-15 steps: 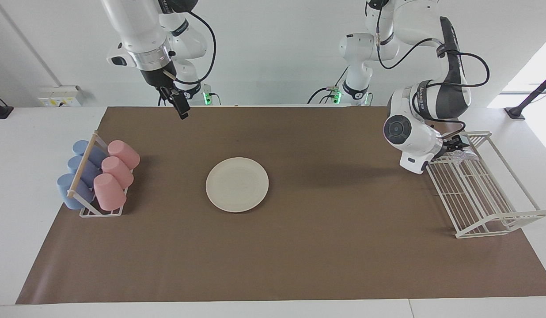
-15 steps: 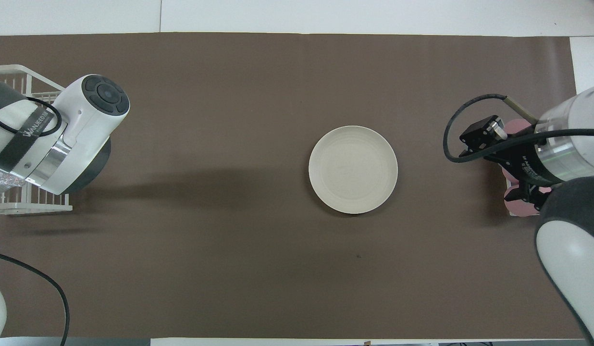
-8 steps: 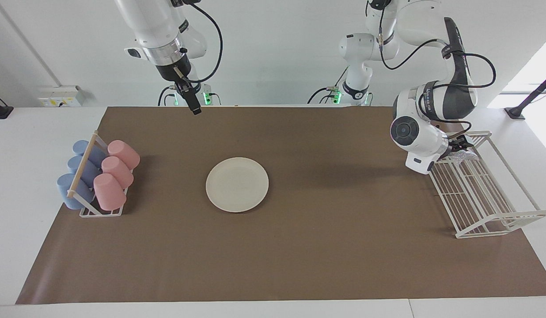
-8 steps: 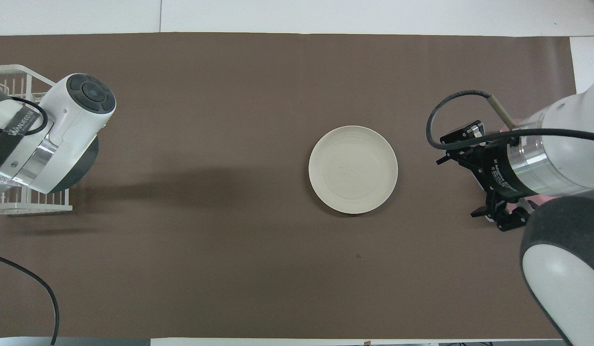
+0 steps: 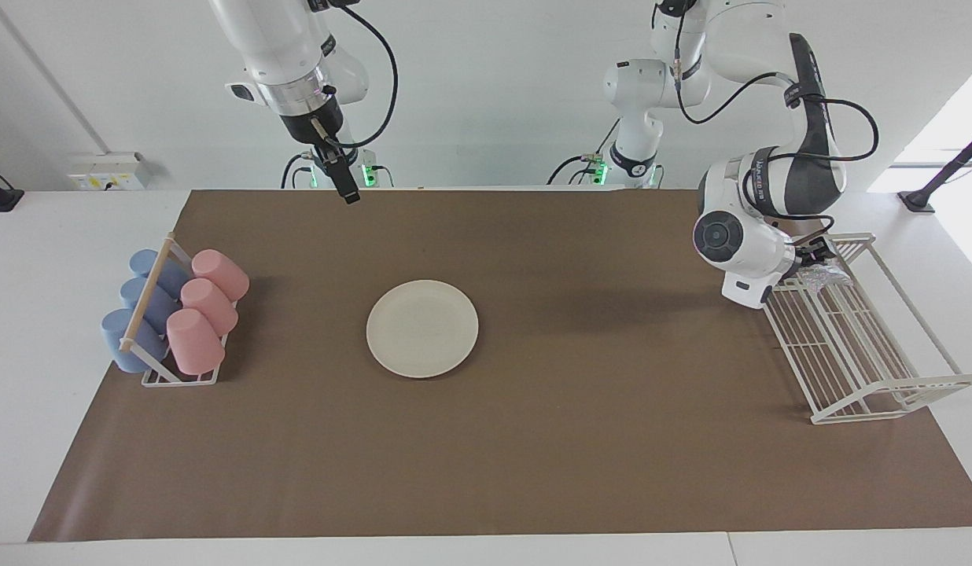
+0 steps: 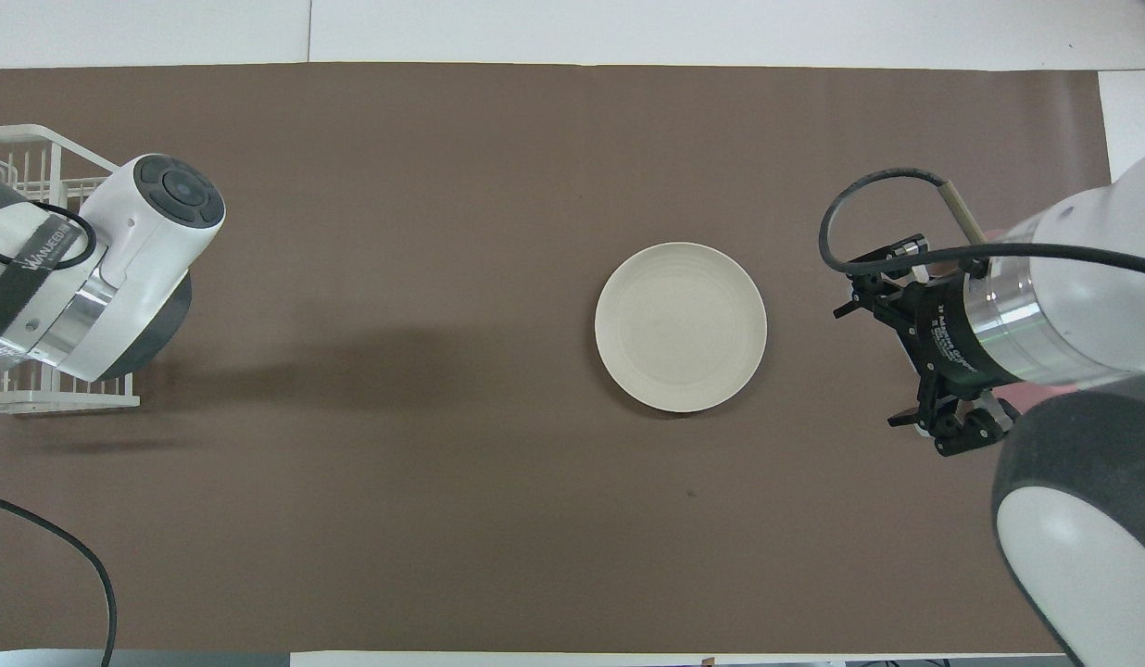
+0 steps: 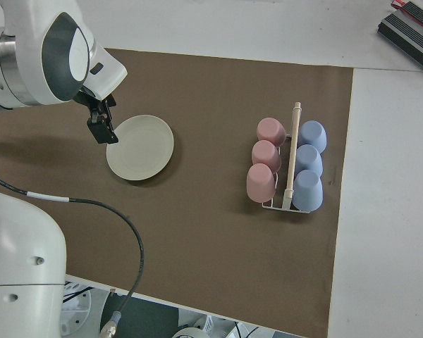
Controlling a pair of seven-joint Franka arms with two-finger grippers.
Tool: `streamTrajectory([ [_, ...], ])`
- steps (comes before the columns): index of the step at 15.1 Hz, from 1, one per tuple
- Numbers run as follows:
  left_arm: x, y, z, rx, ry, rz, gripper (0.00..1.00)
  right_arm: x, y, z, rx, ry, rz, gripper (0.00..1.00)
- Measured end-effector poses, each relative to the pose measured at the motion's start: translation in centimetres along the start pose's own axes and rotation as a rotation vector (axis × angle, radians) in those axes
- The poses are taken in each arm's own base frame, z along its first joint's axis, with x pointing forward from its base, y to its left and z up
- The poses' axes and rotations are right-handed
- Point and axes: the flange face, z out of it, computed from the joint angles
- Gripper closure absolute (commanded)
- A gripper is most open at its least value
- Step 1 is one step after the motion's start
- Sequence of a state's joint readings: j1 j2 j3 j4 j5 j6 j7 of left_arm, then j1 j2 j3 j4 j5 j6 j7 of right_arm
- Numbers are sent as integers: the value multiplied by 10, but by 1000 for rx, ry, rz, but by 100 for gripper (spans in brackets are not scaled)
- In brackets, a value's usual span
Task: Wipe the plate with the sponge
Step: 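Grasp the sponge in the rack with the left gripper while the right gripper rises, then extend the sponge with the left gripper while the right gripper approaches it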
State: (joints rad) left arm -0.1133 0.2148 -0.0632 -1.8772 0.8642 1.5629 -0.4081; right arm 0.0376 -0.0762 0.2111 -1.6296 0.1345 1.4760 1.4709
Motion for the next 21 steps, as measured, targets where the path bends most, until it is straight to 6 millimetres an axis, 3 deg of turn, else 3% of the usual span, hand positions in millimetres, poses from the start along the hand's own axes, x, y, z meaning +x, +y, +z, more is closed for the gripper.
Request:
streamTrajectory([
  [1,-1,-1,-1,1,-1,-2,100,-3,0,0,0,1,8,0],
  [7,-1,-9,-9,-3,12,-18,100,-16,0,1,-2,4,28,0],
  [10,1,-20,-25,-45,27,-47,100,-26,-1,2,-4,7,19,0],
  [16,-13,-78,-109,-469,-23,-138,100,-30,-2,2,4,7,32,0],
  [19,-29,-88,-141,-756,-70,-121,100,-58,-7,1,51,7,106,0],
  [21,-37,-100,-152,-989,-117,-122,100,-84,-9,2,76,3,176,0],
])
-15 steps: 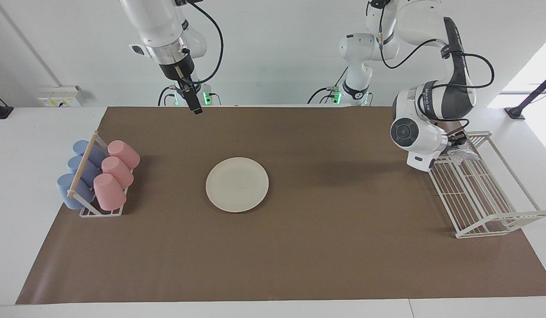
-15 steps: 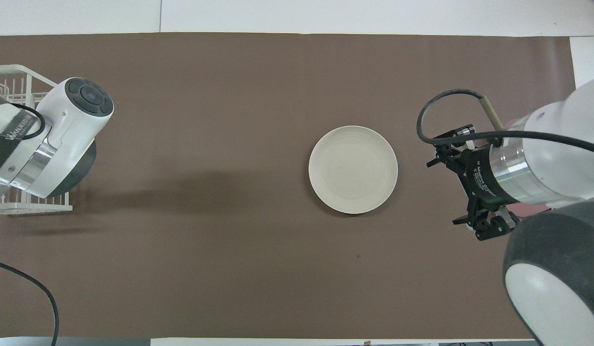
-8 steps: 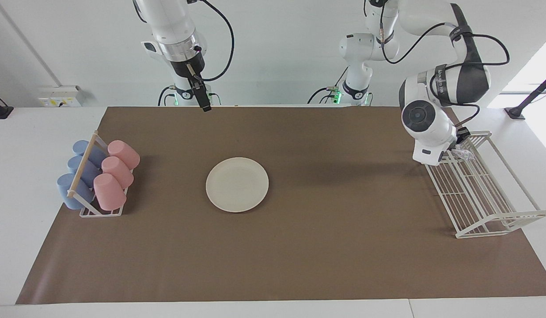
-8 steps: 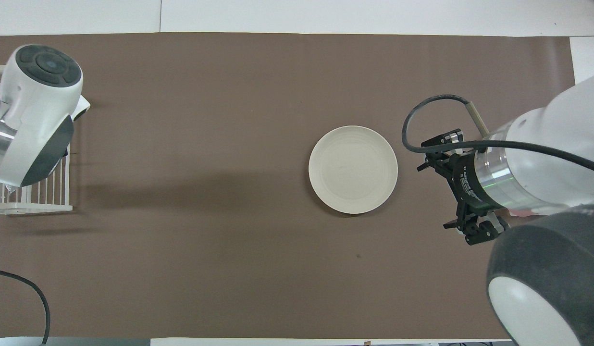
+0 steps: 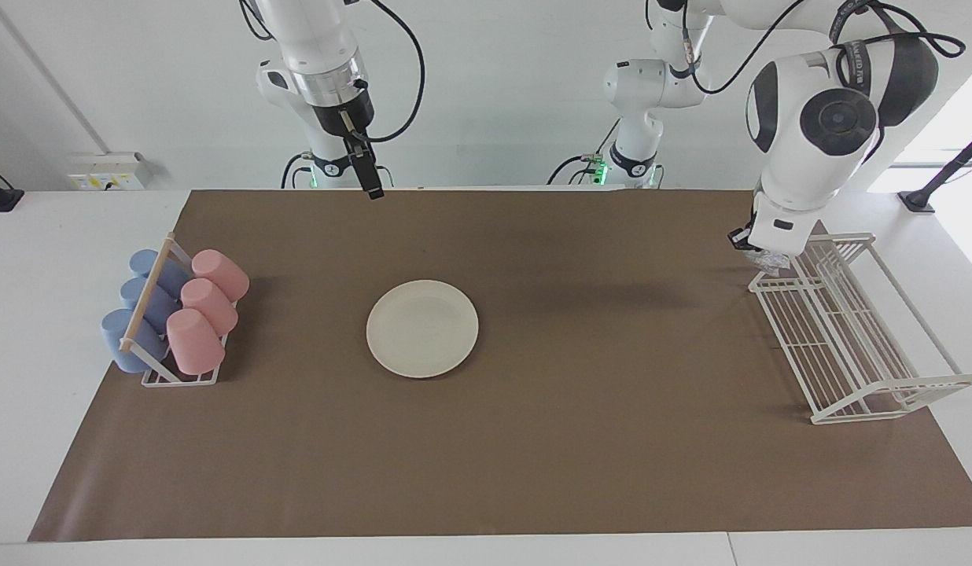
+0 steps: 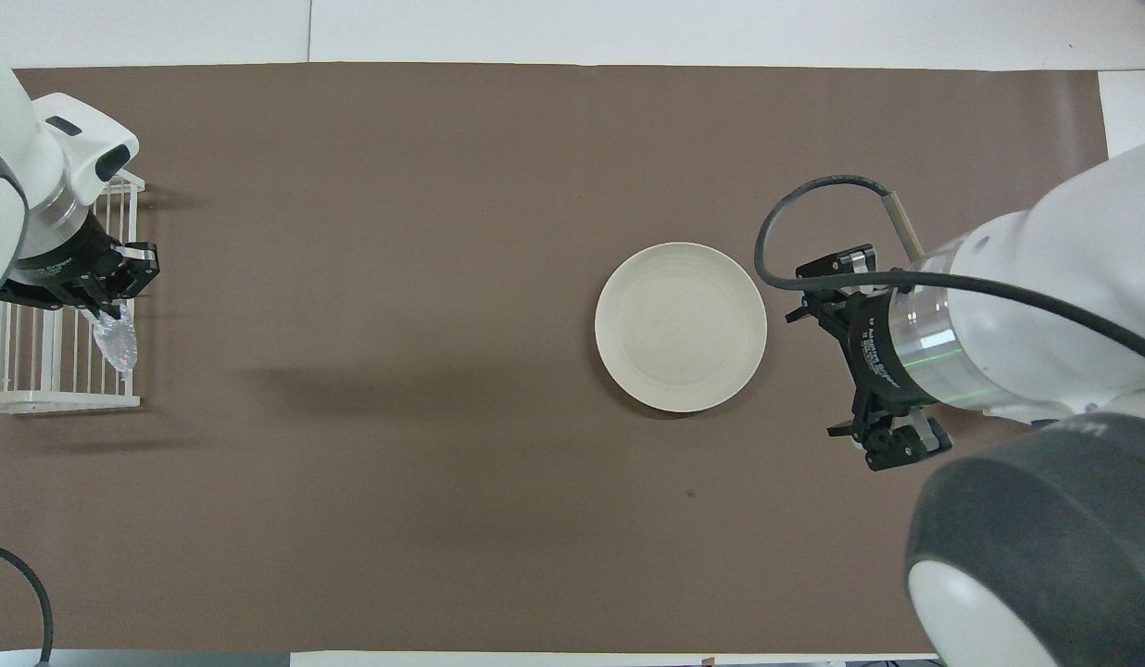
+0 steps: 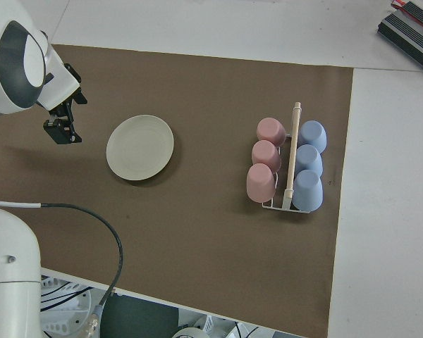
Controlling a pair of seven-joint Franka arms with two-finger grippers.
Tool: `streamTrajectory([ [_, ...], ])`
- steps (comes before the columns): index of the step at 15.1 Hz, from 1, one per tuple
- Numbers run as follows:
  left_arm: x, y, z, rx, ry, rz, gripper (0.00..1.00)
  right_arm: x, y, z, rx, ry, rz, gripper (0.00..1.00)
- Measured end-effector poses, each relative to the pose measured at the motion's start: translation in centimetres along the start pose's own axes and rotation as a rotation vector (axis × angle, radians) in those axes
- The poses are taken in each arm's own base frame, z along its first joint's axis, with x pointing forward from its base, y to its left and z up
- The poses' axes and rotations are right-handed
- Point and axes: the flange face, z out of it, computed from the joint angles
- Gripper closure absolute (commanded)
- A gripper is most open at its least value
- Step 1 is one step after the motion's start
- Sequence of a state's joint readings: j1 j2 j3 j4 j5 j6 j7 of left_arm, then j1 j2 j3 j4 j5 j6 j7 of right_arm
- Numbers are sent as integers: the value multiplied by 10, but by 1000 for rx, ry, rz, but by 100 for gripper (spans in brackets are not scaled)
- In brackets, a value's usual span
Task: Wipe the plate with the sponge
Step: 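Extend the sponge with the left gripper while the right gripper approaches it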
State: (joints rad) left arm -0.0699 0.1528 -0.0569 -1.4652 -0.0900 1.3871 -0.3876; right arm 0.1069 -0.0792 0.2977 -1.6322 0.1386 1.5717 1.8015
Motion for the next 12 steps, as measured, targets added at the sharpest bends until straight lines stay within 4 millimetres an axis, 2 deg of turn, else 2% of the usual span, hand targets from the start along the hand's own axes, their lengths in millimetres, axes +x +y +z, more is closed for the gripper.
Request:
streamTrajectory([
  [2,-5,-4,-11,-184,-55,-8,100,-20,2,2,29,-9,27,0],
  [5,-11,2,-6,-431,-146,-14,100,-43,9,13,46,-13,21,0],
  [8,-20,14,22,-680,-182,-43,100,-43,15,17,47,-7,21,0],
  [10,-37,14,48,-823,-202,-13,100,-50,14,14,69,-56,69,0],
  [12,-61,10,71,-931,-204,38,100,-68,16,12,92,-117,122,0],
])
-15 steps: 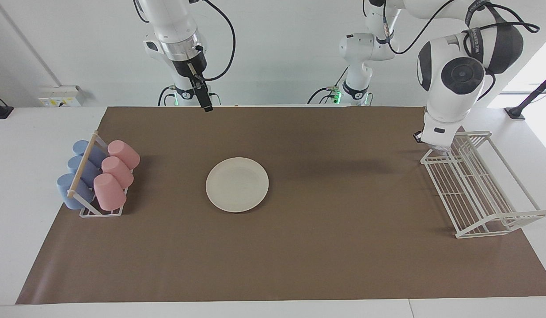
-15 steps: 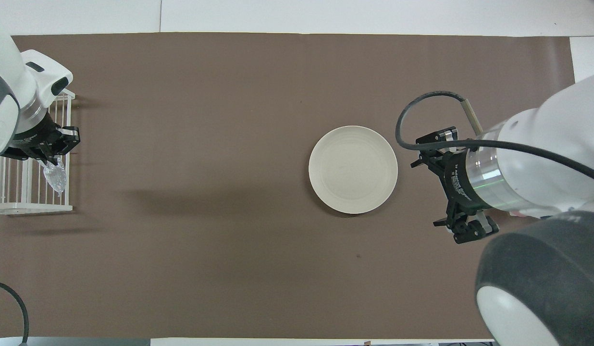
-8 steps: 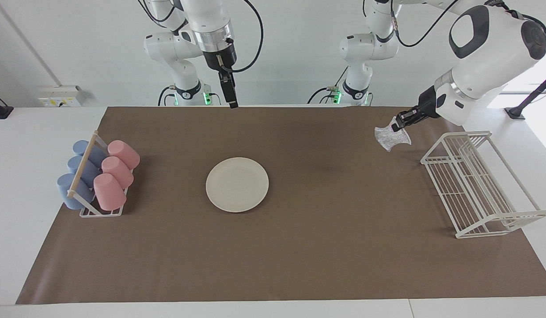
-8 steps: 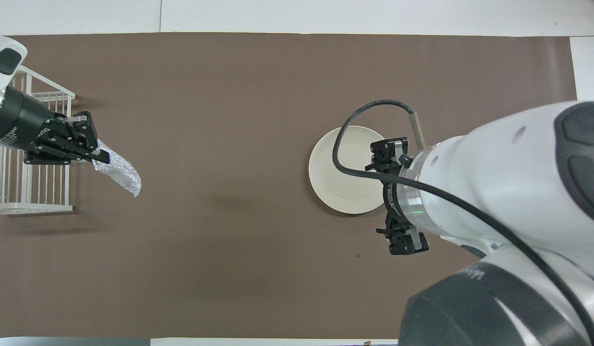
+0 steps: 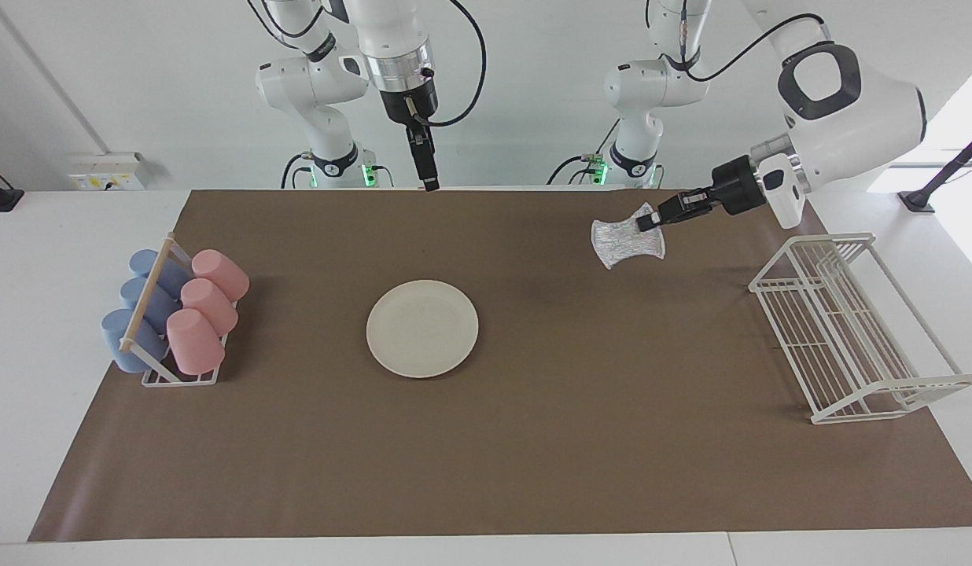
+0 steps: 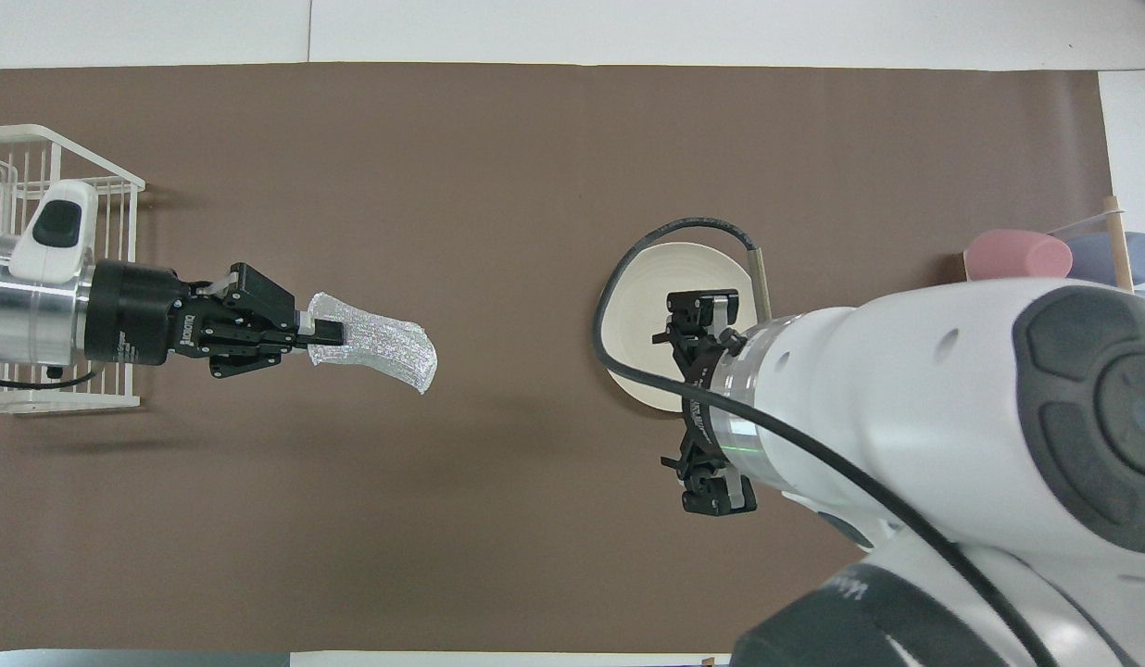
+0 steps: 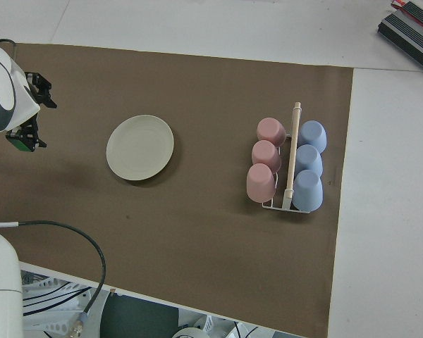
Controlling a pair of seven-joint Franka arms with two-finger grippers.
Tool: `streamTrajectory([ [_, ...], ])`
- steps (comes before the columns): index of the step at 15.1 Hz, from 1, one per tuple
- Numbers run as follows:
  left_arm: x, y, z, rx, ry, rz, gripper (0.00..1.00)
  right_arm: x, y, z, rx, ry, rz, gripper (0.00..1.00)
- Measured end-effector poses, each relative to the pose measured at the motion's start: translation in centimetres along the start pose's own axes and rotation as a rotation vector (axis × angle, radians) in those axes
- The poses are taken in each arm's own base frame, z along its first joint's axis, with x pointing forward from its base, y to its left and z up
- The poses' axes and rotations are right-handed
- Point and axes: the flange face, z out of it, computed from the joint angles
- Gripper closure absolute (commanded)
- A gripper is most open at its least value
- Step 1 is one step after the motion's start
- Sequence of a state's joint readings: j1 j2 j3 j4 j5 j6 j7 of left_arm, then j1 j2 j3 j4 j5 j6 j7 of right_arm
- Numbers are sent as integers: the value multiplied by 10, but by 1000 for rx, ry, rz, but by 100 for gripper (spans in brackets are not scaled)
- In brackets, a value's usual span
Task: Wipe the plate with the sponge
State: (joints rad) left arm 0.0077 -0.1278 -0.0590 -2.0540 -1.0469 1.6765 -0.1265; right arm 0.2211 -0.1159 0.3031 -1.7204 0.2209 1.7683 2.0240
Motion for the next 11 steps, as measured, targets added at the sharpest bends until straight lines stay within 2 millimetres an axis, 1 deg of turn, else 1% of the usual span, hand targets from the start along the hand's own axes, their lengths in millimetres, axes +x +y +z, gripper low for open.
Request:
streamTrajectory([
  [2,-19,-10,12,-76,-15,51,100,-28,14,8,13,-25,5,0],
  [4,-33,-11,21,-151,-25,95,100,-50,27,20,17,-39,8,0],
  [7,-47,-16,26,-254,-20,165,100,-80,41,33,55,-96,28,0],
  [9,-54,-21,31,-289,-17,211,100,-105,54,50,71,-135,42,0],
  [10,-58,-24,34,-294,-20,235,100,-115,59,57,76,-150,50,0],
  [11,-62,-27,39,-296,-26,263,100,-120,61,62,78,-160,55,0],
])
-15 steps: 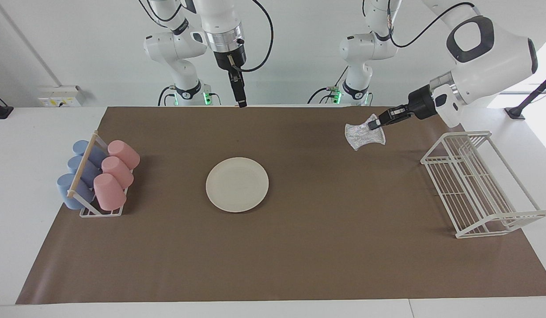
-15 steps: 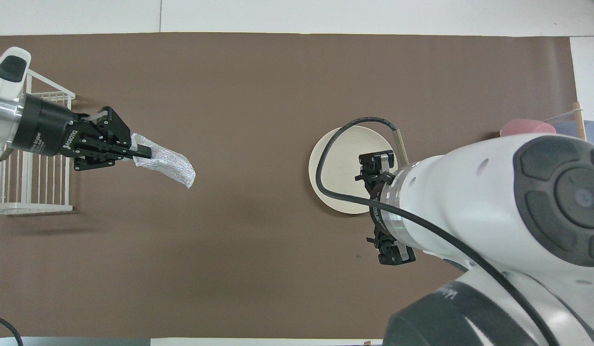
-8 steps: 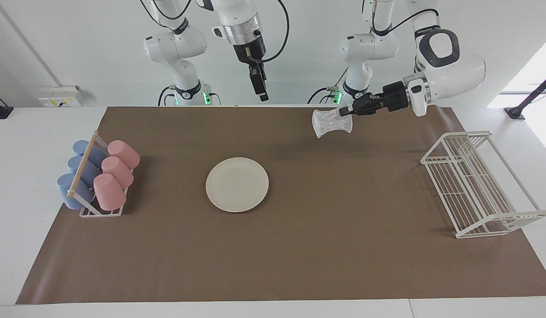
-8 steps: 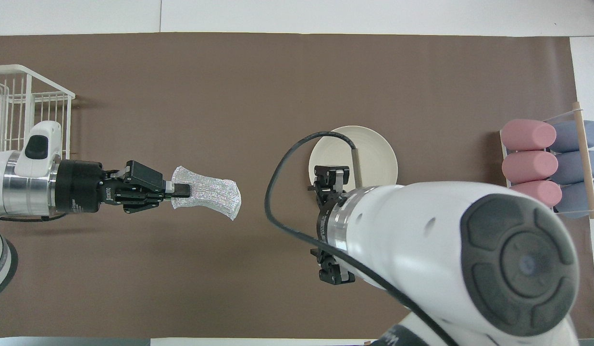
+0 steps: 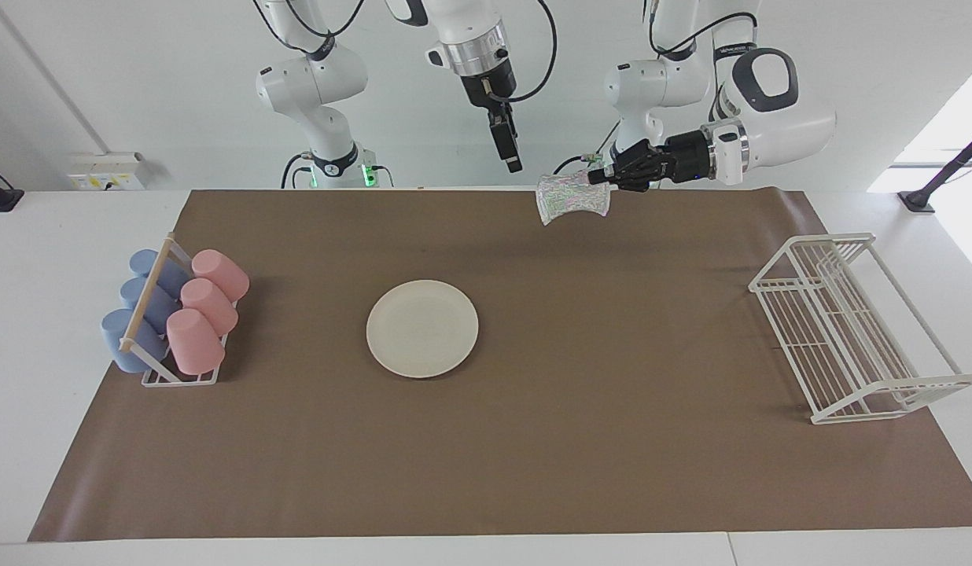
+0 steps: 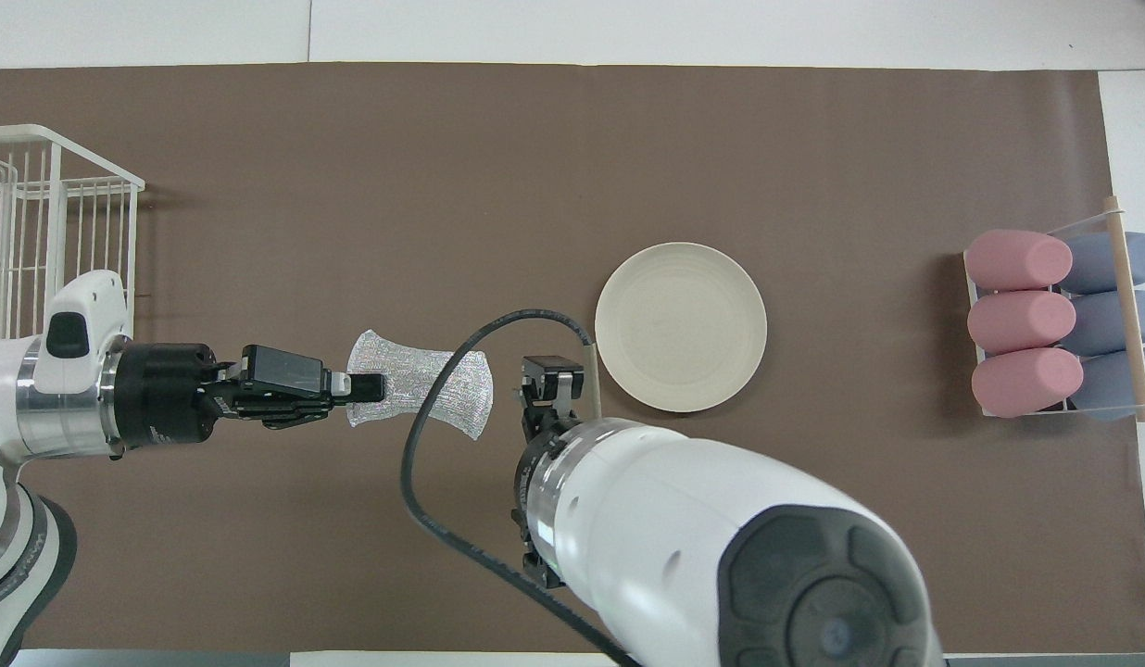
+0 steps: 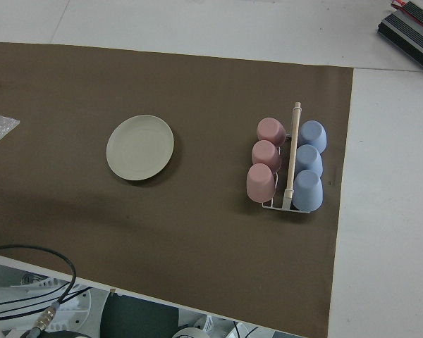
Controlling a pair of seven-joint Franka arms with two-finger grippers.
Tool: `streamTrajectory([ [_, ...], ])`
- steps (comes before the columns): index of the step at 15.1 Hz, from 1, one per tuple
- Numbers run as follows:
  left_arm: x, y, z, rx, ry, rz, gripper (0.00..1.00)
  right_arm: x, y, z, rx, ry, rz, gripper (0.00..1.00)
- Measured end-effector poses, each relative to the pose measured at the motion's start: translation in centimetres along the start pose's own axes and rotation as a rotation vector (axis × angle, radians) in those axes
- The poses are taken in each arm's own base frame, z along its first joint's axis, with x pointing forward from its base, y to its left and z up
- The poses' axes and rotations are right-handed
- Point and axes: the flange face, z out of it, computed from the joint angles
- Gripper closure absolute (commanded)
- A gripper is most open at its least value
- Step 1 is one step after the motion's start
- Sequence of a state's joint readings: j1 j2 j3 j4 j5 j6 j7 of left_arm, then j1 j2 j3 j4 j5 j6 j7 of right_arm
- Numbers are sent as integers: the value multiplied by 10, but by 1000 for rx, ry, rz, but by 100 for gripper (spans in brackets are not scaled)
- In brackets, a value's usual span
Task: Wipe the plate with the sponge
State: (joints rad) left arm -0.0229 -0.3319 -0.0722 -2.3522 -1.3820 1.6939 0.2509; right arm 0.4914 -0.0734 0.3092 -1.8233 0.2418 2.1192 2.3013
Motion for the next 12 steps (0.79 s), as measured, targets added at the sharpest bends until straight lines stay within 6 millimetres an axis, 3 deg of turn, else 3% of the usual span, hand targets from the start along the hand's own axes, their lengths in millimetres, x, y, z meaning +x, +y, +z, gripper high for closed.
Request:
streamTrajectory([
  [7,-15,-6,9,-19,-60,98,100,6,-9,2,9,-2,-7,1],
  [8,-16,-6,10,-21,-64,109,100,9,-11,2,10,0,-5,8],
  [10,-17,-6,10,-26,-74,129,100,13,-14,3,10,4,-1,33],
  [12,-18,-6,10,-29,-81,143,100,14,-13,6,6,8,-5,46],
])
